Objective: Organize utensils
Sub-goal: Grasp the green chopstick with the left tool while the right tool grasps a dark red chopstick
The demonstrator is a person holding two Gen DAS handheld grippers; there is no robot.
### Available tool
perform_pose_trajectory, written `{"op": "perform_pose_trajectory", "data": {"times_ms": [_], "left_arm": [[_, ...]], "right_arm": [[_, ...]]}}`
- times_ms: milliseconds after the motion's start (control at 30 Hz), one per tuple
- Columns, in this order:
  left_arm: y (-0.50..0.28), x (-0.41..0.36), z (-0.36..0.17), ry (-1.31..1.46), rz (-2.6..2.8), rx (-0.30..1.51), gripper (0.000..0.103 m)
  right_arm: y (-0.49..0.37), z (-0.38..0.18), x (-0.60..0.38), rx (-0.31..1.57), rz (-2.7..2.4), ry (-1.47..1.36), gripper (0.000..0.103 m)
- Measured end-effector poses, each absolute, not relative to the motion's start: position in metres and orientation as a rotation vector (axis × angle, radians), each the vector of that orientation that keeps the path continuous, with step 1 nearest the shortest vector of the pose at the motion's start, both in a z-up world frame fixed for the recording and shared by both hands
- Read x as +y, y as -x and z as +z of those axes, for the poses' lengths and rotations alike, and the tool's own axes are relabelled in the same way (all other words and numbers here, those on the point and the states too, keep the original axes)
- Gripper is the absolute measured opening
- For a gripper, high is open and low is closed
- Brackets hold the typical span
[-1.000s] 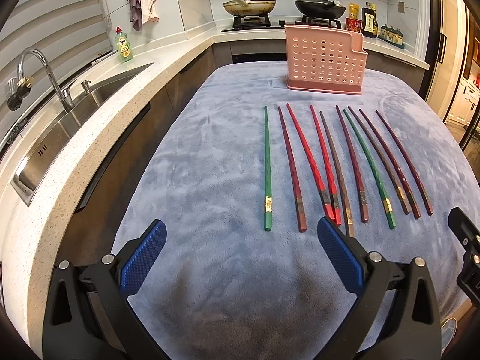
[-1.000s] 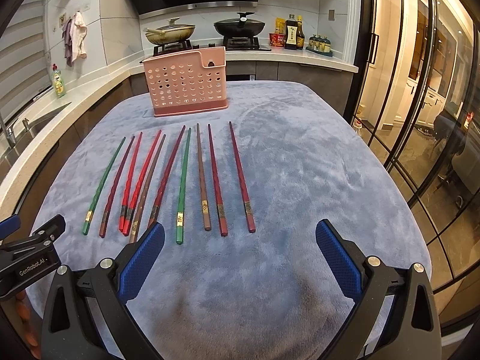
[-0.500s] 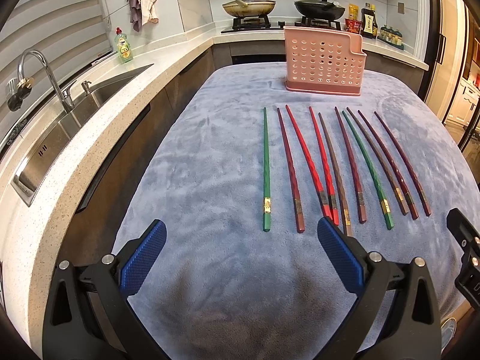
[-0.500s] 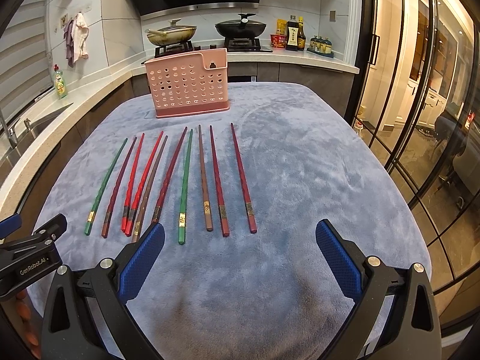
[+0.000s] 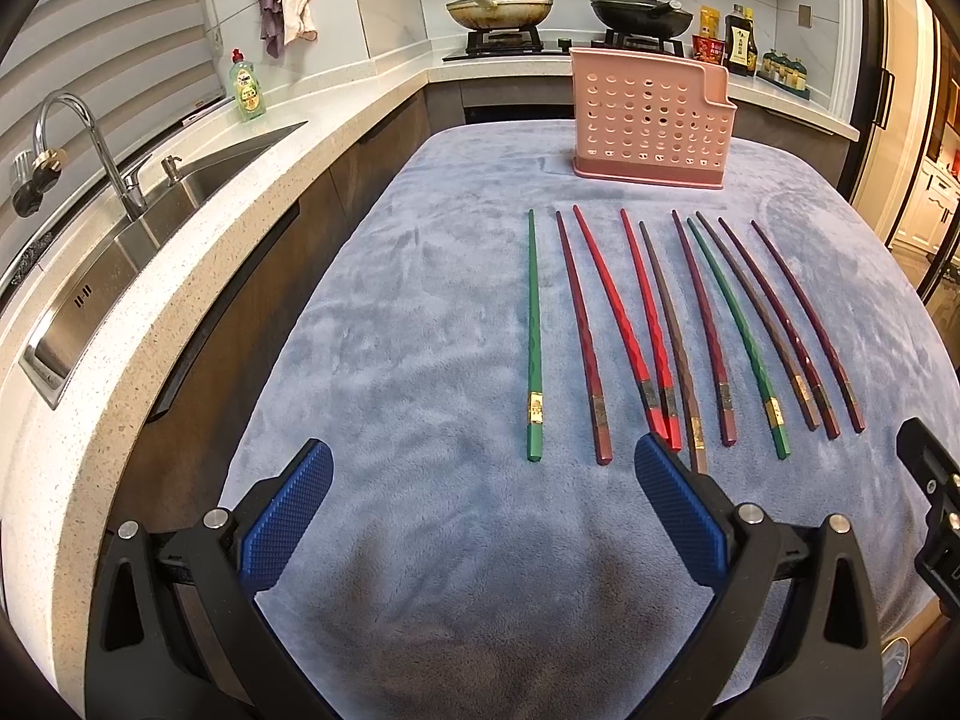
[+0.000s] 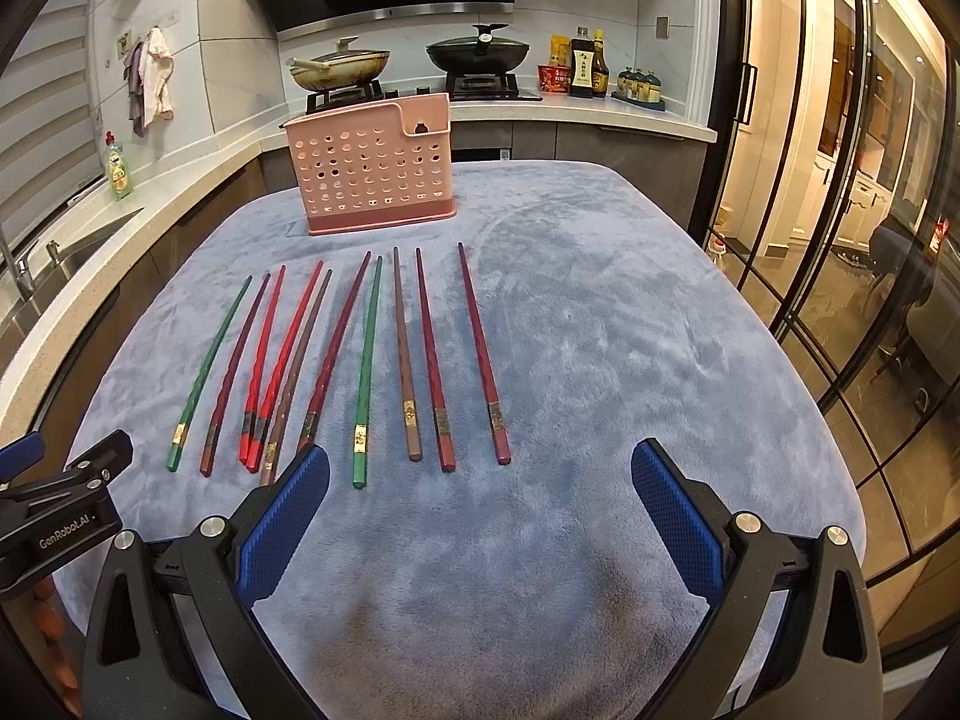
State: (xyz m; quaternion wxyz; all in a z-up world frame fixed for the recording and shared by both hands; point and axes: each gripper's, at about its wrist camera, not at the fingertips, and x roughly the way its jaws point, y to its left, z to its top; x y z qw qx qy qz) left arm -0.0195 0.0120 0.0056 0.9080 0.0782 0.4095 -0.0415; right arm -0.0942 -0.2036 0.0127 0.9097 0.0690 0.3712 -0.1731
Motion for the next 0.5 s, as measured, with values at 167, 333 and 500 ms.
{"op": "perform_pose_trajectory", "data": {"times_ms": [167, 333, 500], "left_arm": [[0.009, 0.019, -0.001, -0.123, -0.091, 0.866, 0.096], [-0.014, 0.029, -0.016, -0.091, -0.080, 0.899, 0.096], [-0.038, 0.035, -0.036, -0.055, -0.088, 0.939, 0.096]], "right_arm": [[0.091, 0.007, -0.211, 0.777, -0.361, -0.144, 0.096], [0.084, -0.002, -0.223, 0.785, -0.374, -0.150, 0.096], [0.072, -0.009, -0.237, 0.796, -0.390, -0.167, 0.092]]}}
